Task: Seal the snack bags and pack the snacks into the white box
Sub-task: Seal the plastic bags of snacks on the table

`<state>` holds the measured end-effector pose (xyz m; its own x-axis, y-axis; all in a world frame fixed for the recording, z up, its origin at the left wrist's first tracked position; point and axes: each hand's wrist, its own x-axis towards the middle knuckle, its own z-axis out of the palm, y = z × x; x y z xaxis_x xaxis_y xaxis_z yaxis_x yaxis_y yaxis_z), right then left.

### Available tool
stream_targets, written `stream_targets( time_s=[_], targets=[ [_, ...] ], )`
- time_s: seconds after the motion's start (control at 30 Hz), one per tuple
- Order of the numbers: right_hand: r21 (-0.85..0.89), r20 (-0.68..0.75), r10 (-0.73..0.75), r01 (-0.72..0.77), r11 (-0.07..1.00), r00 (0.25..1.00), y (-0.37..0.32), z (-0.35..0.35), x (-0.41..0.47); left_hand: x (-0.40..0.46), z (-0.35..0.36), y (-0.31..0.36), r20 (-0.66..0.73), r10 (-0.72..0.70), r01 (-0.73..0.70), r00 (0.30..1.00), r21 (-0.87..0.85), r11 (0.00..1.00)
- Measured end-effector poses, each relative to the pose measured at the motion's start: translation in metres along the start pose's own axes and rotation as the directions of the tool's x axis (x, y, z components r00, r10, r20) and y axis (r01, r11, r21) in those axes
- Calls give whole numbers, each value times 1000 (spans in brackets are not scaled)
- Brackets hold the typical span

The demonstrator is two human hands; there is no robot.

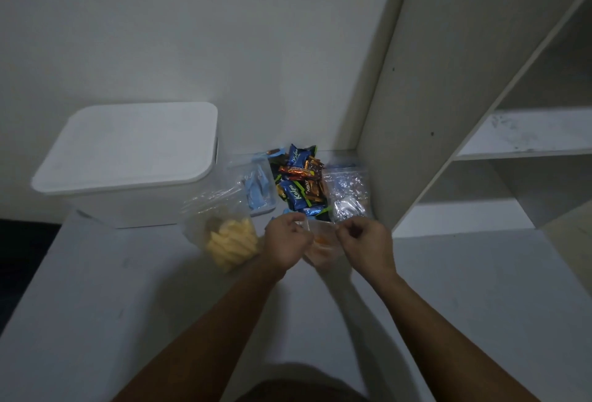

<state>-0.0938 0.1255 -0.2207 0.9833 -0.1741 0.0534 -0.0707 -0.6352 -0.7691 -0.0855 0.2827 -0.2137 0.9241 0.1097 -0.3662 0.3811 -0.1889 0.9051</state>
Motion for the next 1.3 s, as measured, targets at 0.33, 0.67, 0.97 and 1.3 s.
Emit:
stream_targets(
  time_s=[0.33, 0.67, 0.97, 1.3],
  targets=[
    [119, 232, -116, 90, 989, 966, -22, -18, 12, -3, -19, 18, 52, 200, -200, 978, -11, 980],
    [279, 312, -179, 90, 956, 933, -53, -40, 16, 2, -39, 38, -61, 421, -417, 905, 69, 906],
    [282, 185, -166, 109, 953, 969, -67, -43, 19, -6, -48, 53, 45, 414, -416, 909, 63, 907],
    [357, 187, -202, 125, 926, 961, -76, -50, 19, -14, -46, 65, -5, 424, -424, 906, -16, 906]
  ],
)
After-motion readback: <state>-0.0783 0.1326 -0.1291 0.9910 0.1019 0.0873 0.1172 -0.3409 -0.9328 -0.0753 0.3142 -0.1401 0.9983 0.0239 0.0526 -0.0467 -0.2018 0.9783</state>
